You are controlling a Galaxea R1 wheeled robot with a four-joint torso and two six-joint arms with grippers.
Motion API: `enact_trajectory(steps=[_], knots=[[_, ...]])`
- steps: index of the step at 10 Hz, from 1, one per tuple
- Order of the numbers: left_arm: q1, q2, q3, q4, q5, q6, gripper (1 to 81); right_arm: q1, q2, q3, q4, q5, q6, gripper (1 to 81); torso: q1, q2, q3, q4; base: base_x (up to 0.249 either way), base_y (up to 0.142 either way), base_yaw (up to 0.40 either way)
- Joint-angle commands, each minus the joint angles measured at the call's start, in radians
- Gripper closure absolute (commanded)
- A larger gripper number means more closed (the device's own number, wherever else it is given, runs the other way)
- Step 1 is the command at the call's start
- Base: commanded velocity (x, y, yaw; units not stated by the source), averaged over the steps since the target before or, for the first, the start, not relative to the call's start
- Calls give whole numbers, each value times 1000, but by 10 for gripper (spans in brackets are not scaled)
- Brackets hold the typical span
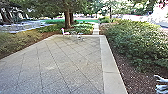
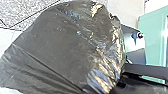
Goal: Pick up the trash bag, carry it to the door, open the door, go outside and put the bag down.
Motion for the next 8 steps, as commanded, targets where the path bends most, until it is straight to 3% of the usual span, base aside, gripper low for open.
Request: enact_trajectory(steps=[1, 2, 5, 8], knots=[[-129, -97, 70, -19, 64, -66, 811, 22, 10, 19, -15, -63, -6, 10, 1, 0, -88, 0, 0, 0, 0], [-164, -115, 75, -20, 68, -85, 811, 24, 10, 19, -15, -63, -6, 10, 1, 0, -53, 0, 0, 0, 0], [-285, -144, 75, -20, 162, -137, 811, 22, 13, 18, -15, -66, -4, 10, 2, 1, -79, 0, 0, 0, 0], [-406, -155, 64, -41, 258, -149, 811, 19, 13, 15, -14, -65, -4, 10, 2, 1, -78, 0, 0, 0, 0]])
